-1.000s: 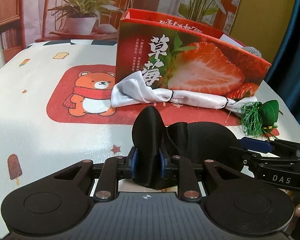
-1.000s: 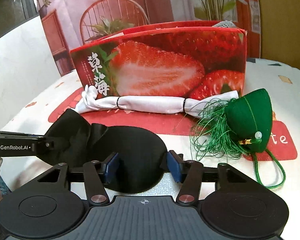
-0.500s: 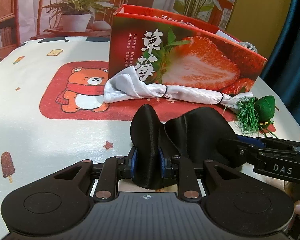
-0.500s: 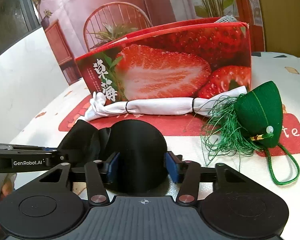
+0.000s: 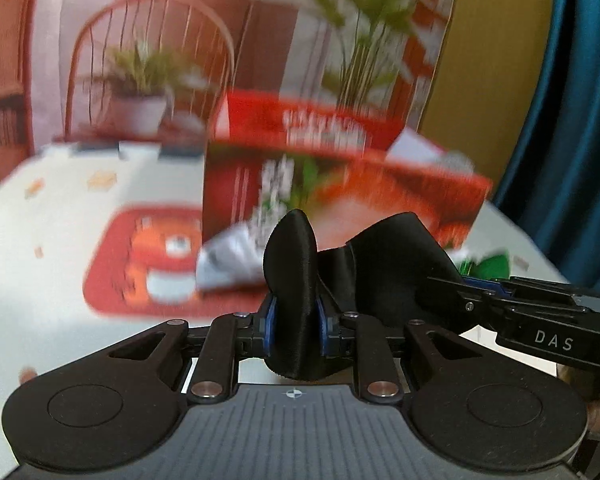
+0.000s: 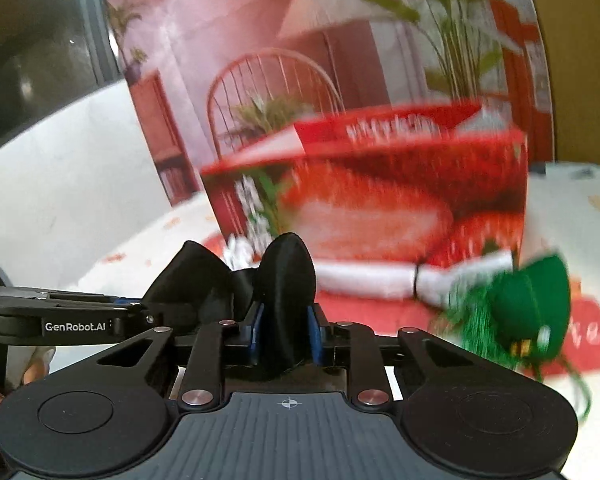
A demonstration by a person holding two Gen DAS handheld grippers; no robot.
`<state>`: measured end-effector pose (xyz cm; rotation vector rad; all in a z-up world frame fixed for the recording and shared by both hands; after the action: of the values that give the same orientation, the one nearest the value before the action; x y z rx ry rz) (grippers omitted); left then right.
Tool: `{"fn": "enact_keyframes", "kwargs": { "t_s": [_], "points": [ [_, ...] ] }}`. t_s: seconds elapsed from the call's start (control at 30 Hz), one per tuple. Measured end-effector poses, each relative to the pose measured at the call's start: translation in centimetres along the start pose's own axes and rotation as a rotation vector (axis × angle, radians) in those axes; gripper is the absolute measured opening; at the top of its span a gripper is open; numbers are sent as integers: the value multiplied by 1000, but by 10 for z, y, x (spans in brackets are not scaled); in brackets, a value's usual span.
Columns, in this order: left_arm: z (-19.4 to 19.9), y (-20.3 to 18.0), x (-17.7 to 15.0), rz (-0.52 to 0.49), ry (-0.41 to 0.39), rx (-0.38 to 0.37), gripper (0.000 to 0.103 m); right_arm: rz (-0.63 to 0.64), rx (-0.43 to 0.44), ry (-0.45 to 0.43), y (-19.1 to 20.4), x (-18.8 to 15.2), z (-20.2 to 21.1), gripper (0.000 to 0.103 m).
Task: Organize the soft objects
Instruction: 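Lift the black eye mask and carry it over the red box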
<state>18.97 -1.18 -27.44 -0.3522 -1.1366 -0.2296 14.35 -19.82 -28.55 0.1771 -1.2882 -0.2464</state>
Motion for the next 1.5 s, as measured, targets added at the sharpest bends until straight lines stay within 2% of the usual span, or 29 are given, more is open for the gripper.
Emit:
{"fn": "enact_keyframes", "kwargs": {
  "t_s": [0.17, 0.27, 0.47, 0.77, 0.87, 0.97, 1.1, 1.23, 1.3, 1.37, 1.43, 1.5],
  "points": [
    [15, -12, 55, -39, -154, -6, 22, 92, 45, -119, 12, 47, 9, 21],
    [15, -20, 90, -76, -226, -17, 22, 106, 58, -179, 13, 78, 9, 21],
    [-4, -38, 143, -145, -311, -21, 22, 99, 43, -259, 0, 134, -6, 21],
    [-37, -58, 203, -228, -415, 0, 22, 136, 10, -367, -22, 205, -34, 21],
    [-65, -49, 208, -209, -357, 8, 22, 145, -5, -368, -30, 217, -48, 21],
    [-98, -35, 202, -167, -271, 9, 22, 133, -27, -310, -43, 217, -71, 22],
    [-132, -32, 185, -166, -179, 7, 23, 72, -80, -207, -68, 200, -102, 22],
    [-153, -33, 166, -202, -122, 6, 23, 40, -123, -126, -85, 179, -123, 22],
    [-158, -30, 158, -206, -97, 6, 27, 33, -137, -94, -90, 170, -130, 22],
    [-166, -27, 152, -213, -74, 11, 39, 19, -154, -66, -96, 163, -135, 22],
    [-169, -24, 147, -218, -62, 9, 43, 10, -173, -49, -100, 158, -137, 22],
    [-171, -20, 145, -219, -53, 10, 52, 1, -189, -30, -106, 154, -139, 23]
  ]
}}
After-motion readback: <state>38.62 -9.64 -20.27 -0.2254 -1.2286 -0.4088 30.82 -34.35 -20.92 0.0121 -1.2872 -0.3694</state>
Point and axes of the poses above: each gripper's, at about its wrist camera, not at the fingertips, and z roughly against the way its jaws point, y to its left, x to its top, the point moved 6 cm from there along -z, roughly the way its jaws point, and after that the axes turned 10 degrees about -y, right-handed, at the moved point
